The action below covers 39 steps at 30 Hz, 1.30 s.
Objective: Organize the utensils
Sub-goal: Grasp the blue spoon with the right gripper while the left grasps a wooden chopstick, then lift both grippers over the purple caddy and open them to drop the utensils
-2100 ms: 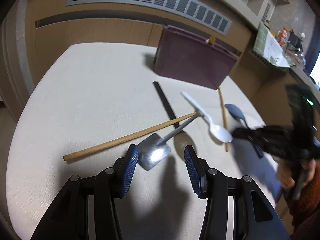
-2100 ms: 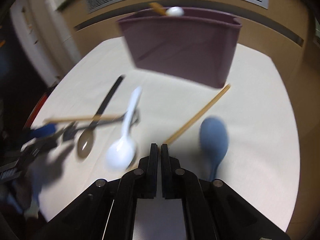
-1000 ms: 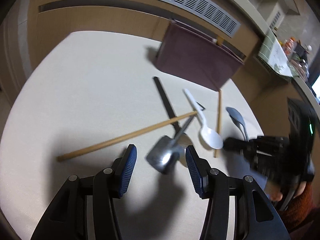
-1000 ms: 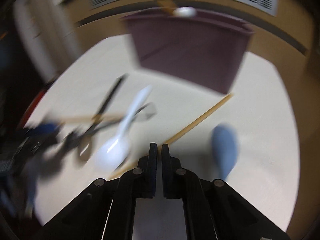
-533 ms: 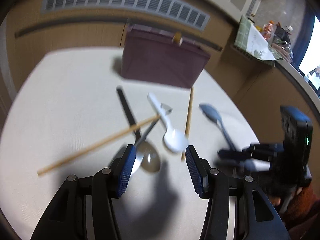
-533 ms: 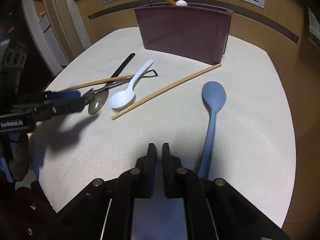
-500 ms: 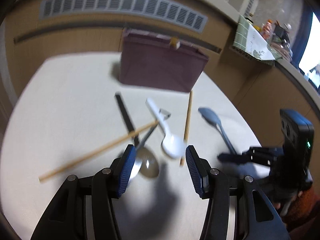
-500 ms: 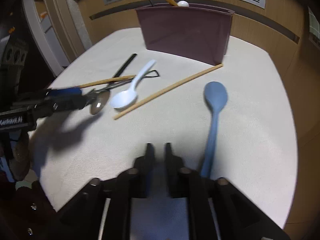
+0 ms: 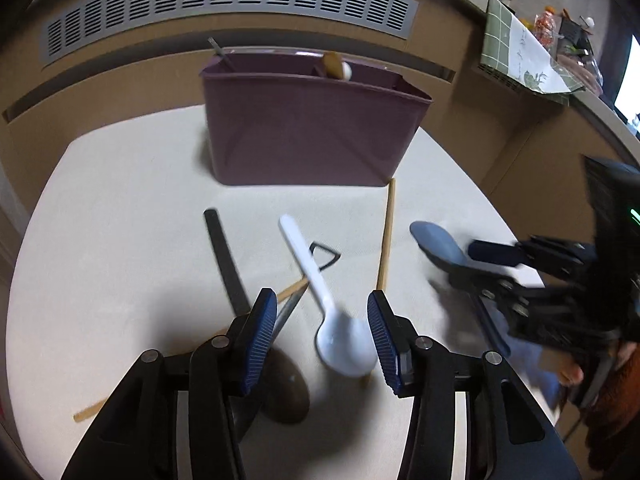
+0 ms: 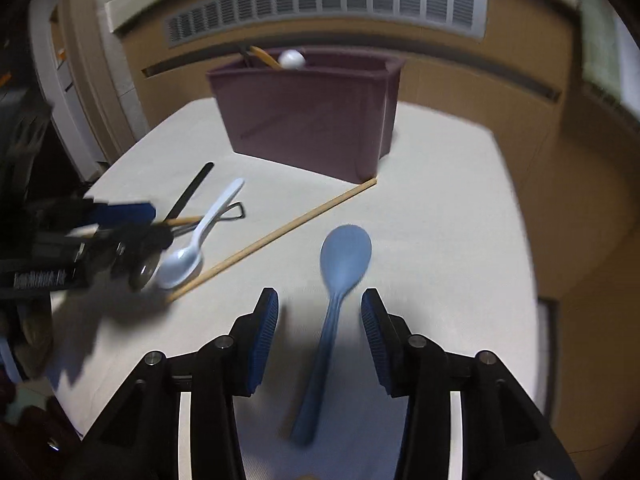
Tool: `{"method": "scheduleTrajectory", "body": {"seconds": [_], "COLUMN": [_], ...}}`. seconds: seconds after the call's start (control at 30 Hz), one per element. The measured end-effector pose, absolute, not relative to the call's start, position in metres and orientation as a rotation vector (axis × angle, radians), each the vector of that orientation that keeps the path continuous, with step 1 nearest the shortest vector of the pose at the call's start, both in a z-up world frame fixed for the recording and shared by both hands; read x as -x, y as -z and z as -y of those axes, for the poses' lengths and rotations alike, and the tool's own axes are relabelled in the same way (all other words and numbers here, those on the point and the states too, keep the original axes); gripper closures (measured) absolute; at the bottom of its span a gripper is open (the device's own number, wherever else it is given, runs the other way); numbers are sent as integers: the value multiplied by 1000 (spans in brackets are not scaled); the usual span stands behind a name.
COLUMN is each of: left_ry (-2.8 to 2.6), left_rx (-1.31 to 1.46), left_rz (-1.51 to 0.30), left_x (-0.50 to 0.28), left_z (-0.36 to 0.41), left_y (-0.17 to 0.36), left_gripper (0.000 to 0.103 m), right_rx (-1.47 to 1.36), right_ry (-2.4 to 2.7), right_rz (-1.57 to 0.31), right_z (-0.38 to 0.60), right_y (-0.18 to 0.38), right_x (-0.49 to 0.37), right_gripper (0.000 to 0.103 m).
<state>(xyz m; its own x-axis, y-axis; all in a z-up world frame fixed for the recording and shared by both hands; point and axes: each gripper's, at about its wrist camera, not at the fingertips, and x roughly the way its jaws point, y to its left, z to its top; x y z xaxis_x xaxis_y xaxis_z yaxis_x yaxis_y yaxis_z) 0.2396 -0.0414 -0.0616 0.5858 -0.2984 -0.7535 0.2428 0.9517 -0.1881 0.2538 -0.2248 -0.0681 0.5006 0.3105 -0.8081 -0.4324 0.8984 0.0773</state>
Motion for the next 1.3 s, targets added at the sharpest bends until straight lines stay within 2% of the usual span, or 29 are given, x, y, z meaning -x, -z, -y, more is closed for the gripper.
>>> {"method": "scheduleTrajectory", "body": {"seconds": [0.1, 0.13, 0.27, 0.4, 0.47, 0.53, 0.7, 0.77, 0.83, 1.13, 1.3], "left_ry": [342, 352, 399, 403, 436, 454, 429, 424, 421, 453, 436], "left_rx": [20, 1, -107, -215, -249, -258, -231, -212, -194, 111, 170], "left_rz": [-888, -887, -900, -925, -958, -1004, -1062, -1065, -1057, -939, -835], "left_x": [-247, -249, -264, -292, -306, -320, -335, -334, -329, -263, -231], "left_z": [58, 64, 96, 126, 139, 147, 152, 150, 145, 73, 44], "left_y": [57, 57, 61, 69, 74, 78, 77, 77, 76, 40, 15], "left_gripper": [55, 55, 55, 69, 70, 83, 91, 92, 97, 98, 98], "right_rx": [141, 158, 140, 52, 30, 12, -13, -33, -46, -51, -44], "right_ry": [-425, -405, -347, -259, -244, -229, -222, -227, -231, -242, -263], "right_rz": [-973, -976, -889, -799, -784, -773, -768, -768, -768, -752, -736], "right_z": [220, 218, 231, 263, 275, 284, 295, 296, 298, 292, 280], "right_y": [80, 83, 72, 61, 59, 60, 64, 66, 67, 65, 60], "right_x": [-280, -285, -270, -242, -231, -222, -215, -215, -215, -209, -208], "right_gripper": [64, 71, 72, 71, 71, 71, 71, 71, 71, 71, 71]}}
